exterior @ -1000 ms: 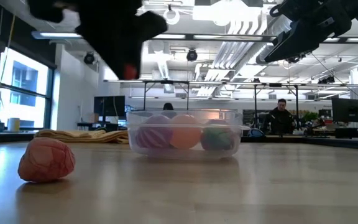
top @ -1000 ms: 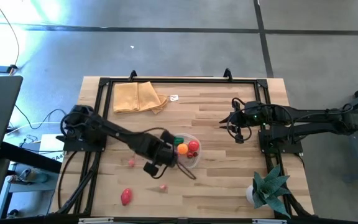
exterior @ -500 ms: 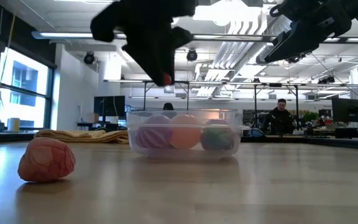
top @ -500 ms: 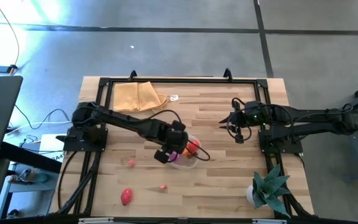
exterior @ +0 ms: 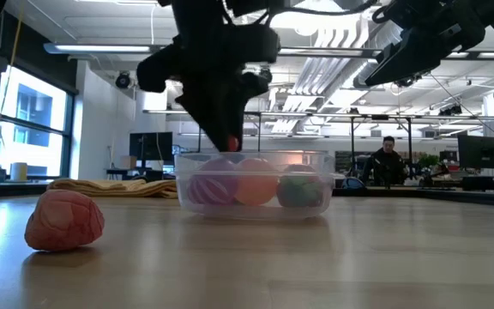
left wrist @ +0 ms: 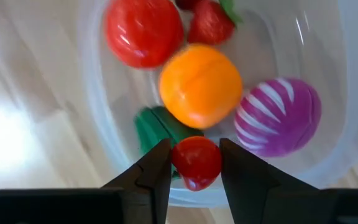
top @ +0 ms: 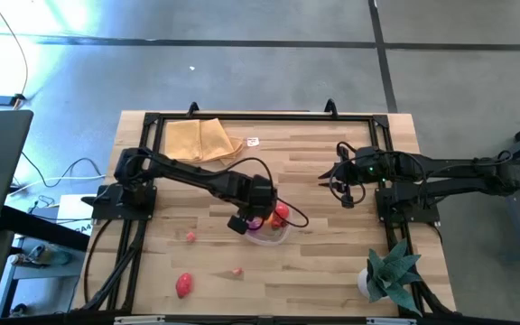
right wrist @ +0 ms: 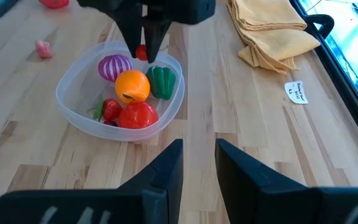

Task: Pick and placing Produce into tupperware
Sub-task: Put the red cherry into the transparent bin

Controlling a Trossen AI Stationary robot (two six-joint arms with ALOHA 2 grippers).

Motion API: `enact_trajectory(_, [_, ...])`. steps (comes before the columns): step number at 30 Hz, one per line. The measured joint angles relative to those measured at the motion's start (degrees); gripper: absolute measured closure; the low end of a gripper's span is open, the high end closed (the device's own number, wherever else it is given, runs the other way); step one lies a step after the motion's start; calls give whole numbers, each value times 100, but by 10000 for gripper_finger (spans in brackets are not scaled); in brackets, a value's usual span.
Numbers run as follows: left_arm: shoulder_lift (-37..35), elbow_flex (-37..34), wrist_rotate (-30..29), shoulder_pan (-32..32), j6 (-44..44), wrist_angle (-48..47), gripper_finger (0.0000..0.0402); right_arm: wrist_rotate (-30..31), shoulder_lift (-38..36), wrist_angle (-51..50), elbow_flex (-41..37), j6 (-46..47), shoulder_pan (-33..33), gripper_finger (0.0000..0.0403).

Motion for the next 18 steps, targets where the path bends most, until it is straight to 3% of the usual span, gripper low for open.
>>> enact_trajectory(18, [1,-321,41,-12,-104,243,289,0,0,0,0,0,0,320])
